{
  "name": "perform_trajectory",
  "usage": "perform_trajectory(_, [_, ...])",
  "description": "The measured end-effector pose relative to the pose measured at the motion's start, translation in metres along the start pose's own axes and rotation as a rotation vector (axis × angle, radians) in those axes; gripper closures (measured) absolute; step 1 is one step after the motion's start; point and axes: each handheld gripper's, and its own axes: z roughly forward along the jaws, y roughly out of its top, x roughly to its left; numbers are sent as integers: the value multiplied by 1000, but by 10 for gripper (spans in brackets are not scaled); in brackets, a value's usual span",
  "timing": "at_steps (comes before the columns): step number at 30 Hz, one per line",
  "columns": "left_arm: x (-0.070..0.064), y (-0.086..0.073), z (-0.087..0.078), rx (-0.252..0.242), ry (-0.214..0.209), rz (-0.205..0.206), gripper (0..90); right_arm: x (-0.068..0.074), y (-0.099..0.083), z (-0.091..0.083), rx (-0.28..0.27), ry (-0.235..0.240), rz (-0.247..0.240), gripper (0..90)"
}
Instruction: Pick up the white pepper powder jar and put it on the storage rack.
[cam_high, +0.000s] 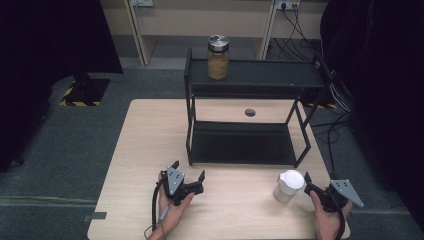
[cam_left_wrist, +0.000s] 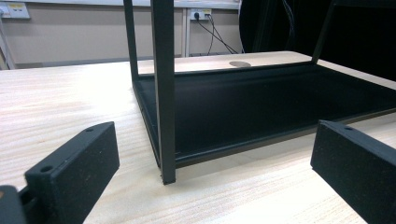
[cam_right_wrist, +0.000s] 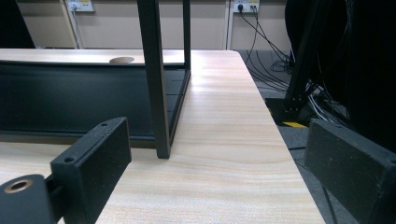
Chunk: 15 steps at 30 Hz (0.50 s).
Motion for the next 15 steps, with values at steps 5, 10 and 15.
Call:
perform_trajectory(5, [-1,0,0,1,2,0,3,1,0,0,0,-6,5,71])
perform_trajectory(10, [-2,0,0,-2,6,5,3,-1,-1,0,-3,-8,28,61])
perform_trajectory(15, [-1,0,0,1,3,3,3,-2,-1,0,-7,-5,36,55])
